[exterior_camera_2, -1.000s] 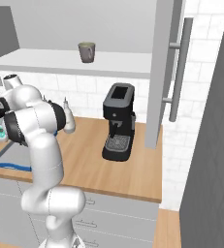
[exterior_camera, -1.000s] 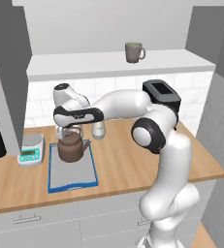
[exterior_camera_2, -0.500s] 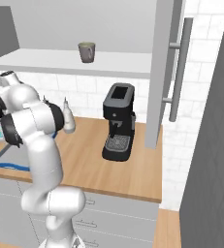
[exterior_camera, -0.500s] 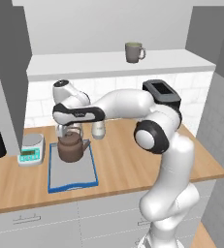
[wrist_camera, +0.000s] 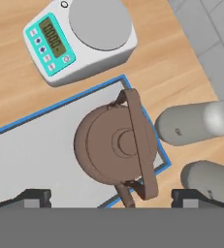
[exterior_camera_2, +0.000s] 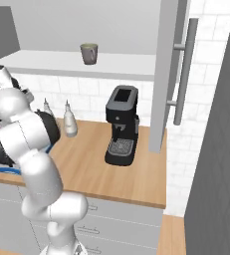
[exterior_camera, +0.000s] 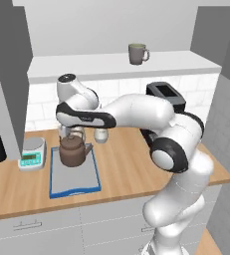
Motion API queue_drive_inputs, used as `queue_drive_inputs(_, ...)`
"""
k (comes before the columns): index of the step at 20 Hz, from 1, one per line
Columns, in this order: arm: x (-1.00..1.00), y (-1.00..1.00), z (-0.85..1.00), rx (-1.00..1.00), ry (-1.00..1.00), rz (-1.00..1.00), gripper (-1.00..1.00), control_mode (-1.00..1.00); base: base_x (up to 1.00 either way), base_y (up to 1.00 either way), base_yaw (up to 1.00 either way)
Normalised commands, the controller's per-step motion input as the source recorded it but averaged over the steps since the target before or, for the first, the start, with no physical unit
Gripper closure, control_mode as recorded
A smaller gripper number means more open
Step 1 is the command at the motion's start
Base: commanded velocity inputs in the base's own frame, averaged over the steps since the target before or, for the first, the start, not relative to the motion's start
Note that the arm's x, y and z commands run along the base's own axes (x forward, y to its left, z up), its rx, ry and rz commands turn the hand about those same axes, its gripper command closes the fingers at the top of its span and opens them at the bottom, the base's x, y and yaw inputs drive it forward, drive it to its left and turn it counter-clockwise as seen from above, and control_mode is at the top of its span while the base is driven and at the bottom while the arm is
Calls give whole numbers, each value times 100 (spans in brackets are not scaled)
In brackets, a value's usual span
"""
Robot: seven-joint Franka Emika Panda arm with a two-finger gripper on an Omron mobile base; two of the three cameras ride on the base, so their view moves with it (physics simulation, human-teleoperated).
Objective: Pick the kettle from the counter and place it on the tray. Then pick the mug from the cabinet and place it on the tray. Then close the cabinet doors.
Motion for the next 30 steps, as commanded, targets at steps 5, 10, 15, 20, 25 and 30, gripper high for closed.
queue_drive_inputs(5,-52,-22,29,8,-21,0,-100,-100,0,0,0)
queue_drive_inputs(10,-48,-33,57,11,-14,0,-100,-100,0,0,0)
queue_drive_inputs(15,-31,-63,62,15,-6,-3,-100,-100,0,0,0)
queue_drive_inputs(20,-36,-84,41,17,-11,-8,-100,-100,0,0,0)
queue_drive_inputs(25,-50,-87,35,16,-17,-15,-100,-100,0,0,0)
queue_drive_inputs(30,-44,-79,53,14,-15,-17,-100,-100,0,0,0)
